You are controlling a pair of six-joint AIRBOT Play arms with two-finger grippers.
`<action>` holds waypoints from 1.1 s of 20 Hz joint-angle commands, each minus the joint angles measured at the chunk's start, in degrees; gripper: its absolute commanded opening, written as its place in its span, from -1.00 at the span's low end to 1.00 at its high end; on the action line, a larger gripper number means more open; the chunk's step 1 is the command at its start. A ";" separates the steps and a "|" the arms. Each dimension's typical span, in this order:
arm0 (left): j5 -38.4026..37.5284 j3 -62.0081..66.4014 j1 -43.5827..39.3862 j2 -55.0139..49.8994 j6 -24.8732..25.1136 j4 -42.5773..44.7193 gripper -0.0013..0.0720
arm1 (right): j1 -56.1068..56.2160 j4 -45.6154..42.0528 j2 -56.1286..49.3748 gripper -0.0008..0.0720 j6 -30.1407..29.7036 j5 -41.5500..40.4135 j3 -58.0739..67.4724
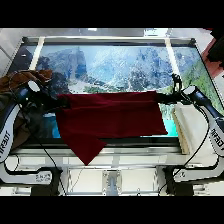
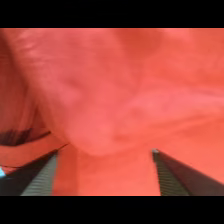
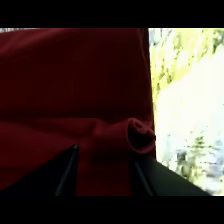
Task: Fold the shirts.
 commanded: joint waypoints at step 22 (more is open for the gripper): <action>-6.78 -44.33 -0.02 34.99 -7.45 -11.02 0.94 | 0.04 -19.87 14.19 0.09 13.00 31.34 4.46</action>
